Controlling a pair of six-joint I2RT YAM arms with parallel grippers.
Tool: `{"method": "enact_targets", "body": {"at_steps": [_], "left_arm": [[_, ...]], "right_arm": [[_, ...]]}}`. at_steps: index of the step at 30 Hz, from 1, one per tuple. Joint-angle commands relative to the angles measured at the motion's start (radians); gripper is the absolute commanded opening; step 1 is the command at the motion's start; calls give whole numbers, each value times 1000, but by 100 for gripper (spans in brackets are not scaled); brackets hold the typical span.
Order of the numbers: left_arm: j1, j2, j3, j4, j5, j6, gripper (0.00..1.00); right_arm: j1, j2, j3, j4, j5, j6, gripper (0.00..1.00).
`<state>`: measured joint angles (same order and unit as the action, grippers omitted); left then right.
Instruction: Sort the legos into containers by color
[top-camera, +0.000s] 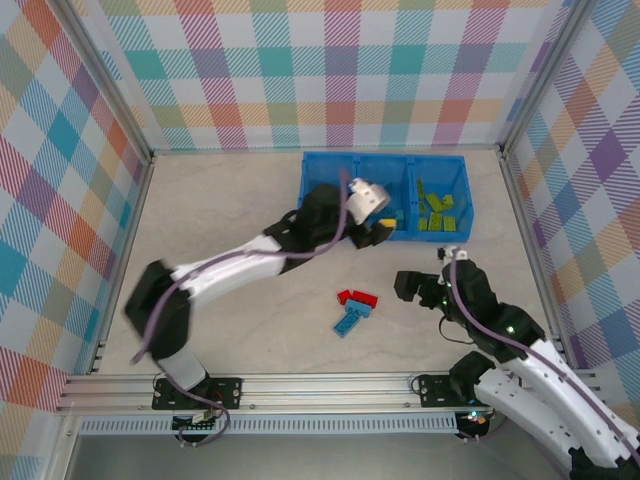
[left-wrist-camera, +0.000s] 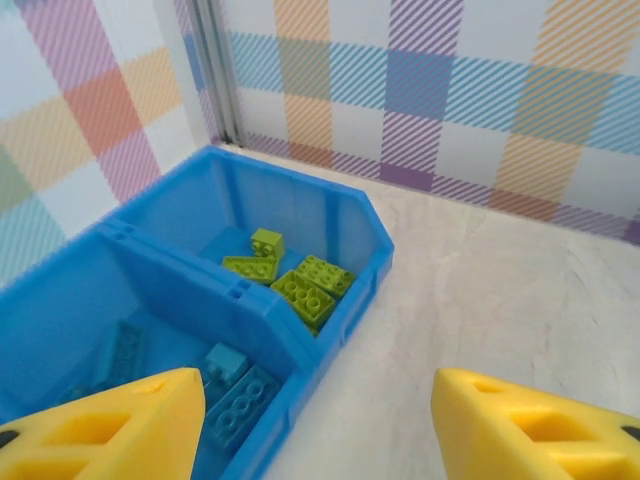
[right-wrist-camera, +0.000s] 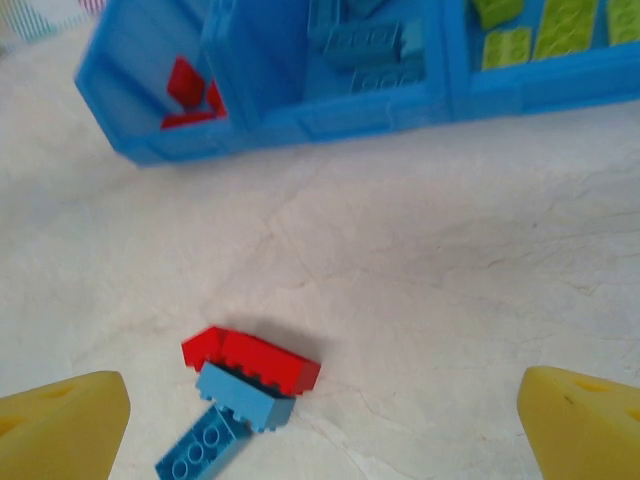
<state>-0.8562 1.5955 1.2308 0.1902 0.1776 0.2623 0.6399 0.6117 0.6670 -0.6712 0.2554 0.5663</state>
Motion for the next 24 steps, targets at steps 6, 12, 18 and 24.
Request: {"method": "enact_targets", "body": {"at_steps": [6, 12, 18, 24], "left_arm": [[-26, -644, -286, -561, 53, 348, 70], [-28, -899, -387, -899, 124, 661, 100], [-28, -936, -520, -812, 138, 679, 100], [-26, -880, -504, -857, 96, 700, 100]], "right_arm": [[0, 439, 95, 100, -330, -215, 99], [-1, 707, 166, 140, -373, -279, 98], [-6, 873, 181, 207, -406, -271, 95], [-26, 944, 164, 259, -375, -220, 80]]}}
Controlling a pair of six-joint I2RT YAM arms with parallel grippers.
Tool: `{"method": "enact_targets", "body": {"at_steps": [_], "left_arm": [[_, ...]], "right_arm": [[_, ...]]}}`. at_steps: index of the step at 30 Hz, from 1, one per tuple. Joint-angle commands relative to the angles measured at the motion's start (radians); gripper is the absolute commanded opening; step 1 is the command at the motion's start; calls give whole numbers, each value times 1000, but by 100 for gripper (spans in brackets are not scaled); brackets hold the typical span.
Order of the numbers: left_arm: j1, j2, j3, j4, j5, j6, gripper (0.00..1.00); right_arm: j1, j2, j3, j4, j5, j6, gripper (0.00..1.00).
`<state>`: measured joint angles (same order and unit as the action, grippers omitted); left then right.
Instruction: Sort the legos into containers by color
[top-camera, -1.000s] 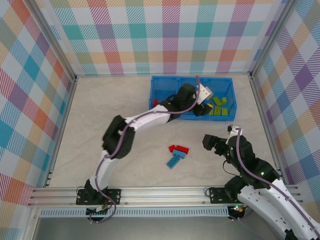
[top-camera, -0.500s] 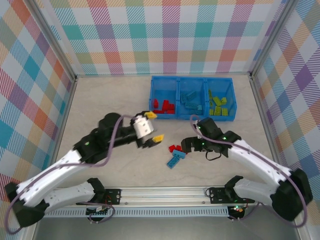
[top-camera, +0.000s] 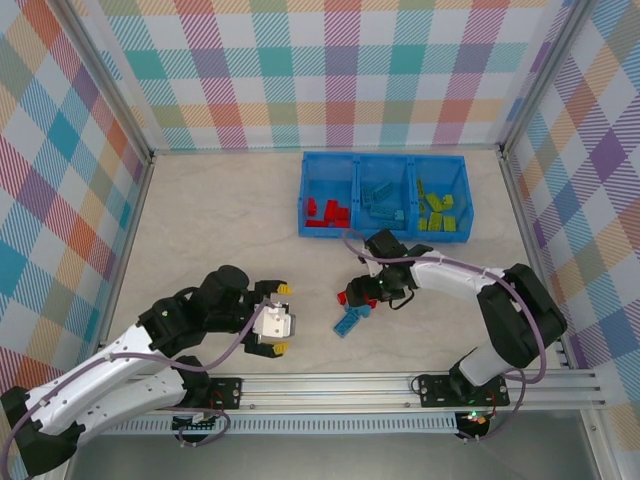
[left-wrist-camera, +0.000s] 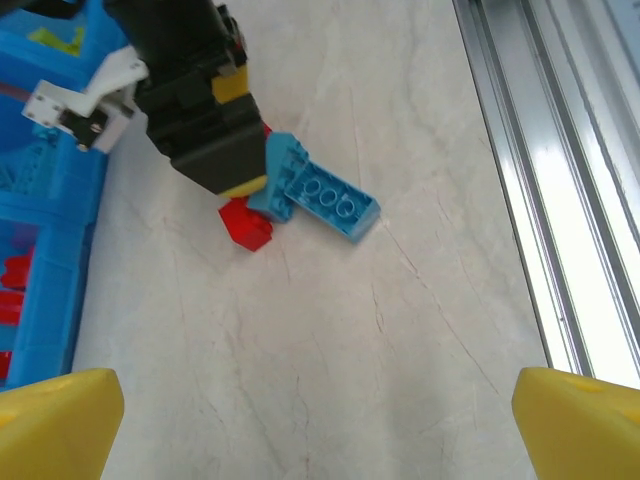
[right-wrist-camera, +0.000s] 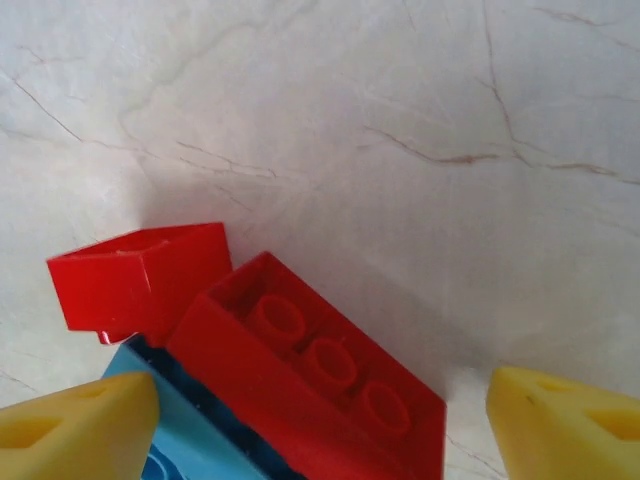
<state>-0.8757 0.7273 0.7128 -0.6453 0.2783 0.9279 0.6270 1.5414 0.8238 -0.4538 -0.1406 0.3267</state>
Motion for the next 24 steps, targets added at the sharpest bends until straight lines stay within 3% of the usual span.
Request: {"method": "enact_targets", "body": {"at_steps": [1, 9, 13, 18, 22, 24], "left_arm": [[-5, -20, 4, -10, -5, 30, 100], [3, -73, -44, 34, 12, 19, 100], [12, -67, -45, 40, 24, 17, 100], [20, -64, -46, 46, 36, 15, 100], [27, -63, -52, 53, 42, 14, 100], [30, -60, -52, 52, 48, 11, 100]], "right_arm": [[-16, 11, -4, 56, 33, 31, 77], [-62, -27, -63, 100, 26, 80, 53], [-64, -45, -69, 74, 54, 80, 50], [-72, -84, -74, 1, 203, 127, 48], [-102, -180, -159, 122, 104, 181, 29], [-129, -214, -190, 148, 73, 205, 26]]}}
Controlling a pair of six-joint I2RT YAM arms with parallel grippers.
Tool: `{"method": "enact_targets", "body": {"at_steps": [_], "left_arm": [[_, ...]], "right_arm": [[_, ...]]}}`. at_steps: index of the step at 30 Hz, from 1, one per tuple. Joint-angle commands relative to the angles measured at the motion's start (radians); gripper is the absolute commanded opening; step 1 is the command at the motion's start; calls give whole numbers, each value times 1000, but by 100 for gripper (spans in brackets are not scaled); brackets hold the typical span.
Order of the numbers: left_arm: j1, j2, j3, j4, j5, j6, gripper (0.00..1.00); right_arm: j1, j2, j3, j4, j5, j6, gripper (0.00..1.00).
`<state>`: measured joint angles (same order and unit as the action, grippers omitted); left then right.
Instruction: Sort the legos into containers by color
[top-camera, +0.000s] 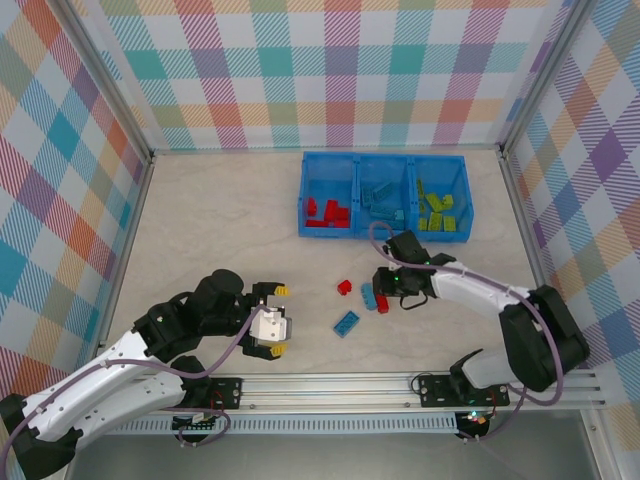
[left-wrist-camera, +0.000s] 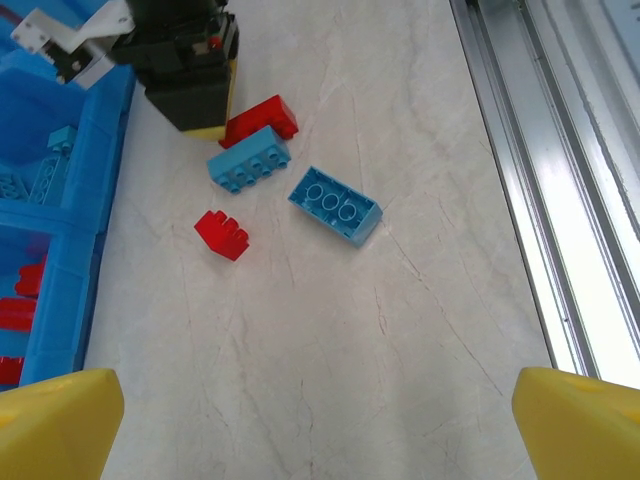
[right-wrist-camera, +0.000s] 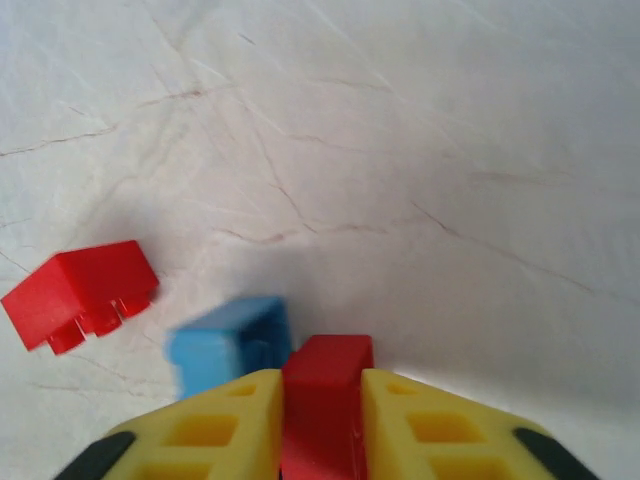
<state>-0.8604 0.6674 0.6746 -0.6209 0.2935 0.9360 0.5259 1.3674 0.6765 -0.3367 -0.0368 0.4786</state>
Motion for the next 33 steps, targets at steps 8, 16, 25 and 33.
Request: {"method": "enact_targets", "body": {"at_steps": [8, 16, 25, 33], "left_arm": [[18, 0, -14, 35, 45, 1, 100], [26, -1, -11, 37, 59, -3, 100], [29, -18, -25, 38, 76, 17, 100], [48, -59, -56, 59, 166, 78, 100]], "right_arm": [[-32, -134, -79, 18, -78, 49, 32], [-32, -56, -87, -1, -79, 48, 45], [-32, 27, -69, -25, 4, 41, 28], [14, -158, 51, -33, -34, 55, 8]]}}
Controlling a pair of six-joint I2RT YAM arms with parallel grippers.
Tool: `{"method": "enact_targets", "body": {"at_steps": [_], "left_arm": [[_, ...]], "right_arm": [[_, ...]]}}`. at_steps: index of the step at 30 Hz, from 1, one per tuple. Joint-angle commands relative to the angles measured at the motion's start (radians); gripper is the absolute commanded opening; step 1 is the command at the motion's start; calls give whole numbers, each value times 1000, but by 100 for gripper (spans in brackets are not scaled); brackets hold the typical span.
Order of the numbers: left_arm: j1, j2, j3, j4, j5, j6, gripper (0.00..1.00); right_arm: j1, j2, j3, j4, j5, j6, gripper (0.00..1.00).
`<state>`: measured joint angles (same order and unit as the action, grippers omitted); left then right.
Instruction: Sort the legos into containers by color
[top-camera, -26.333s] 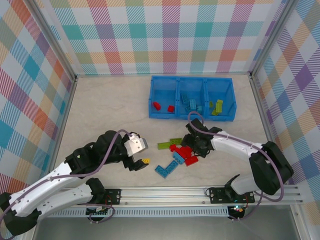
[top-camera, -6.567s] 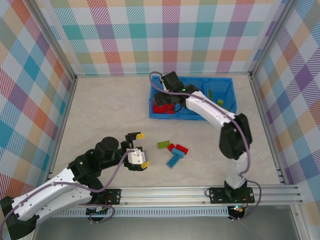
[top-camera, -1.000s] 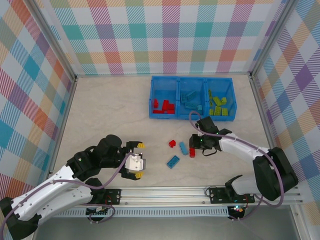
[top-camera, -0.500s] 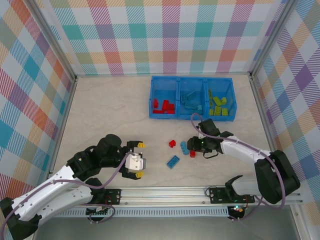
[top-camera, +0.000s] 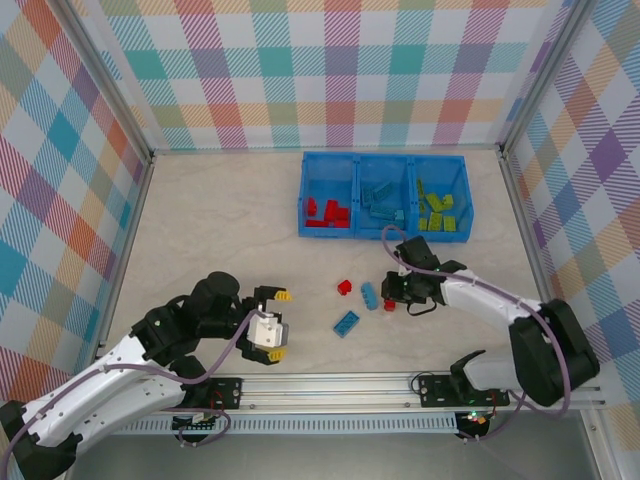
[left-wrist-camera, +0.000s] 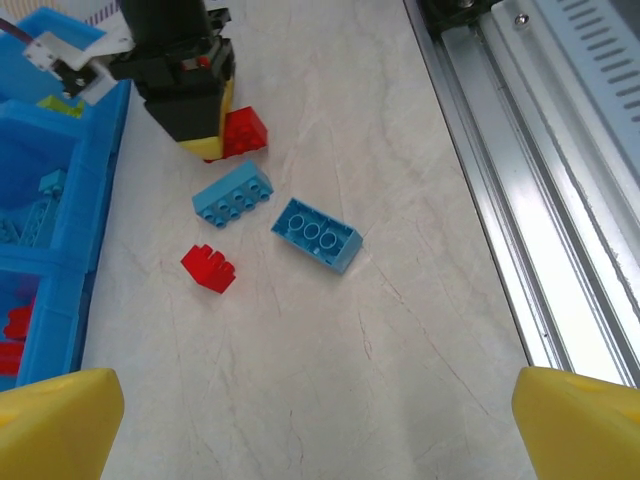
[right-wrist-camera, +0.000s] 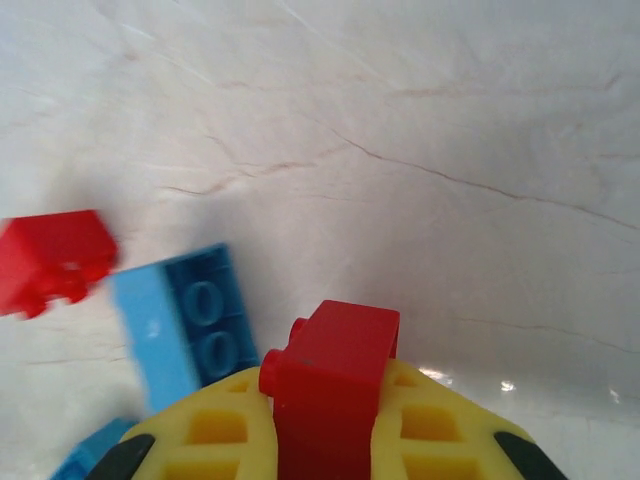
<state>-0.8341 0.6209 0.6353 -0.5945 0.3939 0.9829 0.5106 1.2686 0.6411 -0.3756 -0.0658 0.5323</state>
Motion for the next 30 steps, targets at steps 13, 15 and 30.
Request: {"method": "enact_targets", "body": {"at_steps": [13, 15, 30], "left_arm": [[104, 32, 4, 197, -204, -315, 100], [104, 29, 1, 210, -203, -322, 100], [104, 26, -14, 228, -208, -305, 100]], "right_arm": [[153, 375, 613, 218, 210, -222, 10], [151, 484, 713, 238, 251, -263, 12], [107, 802, 1108, 105, 244, -279, 47]]}}
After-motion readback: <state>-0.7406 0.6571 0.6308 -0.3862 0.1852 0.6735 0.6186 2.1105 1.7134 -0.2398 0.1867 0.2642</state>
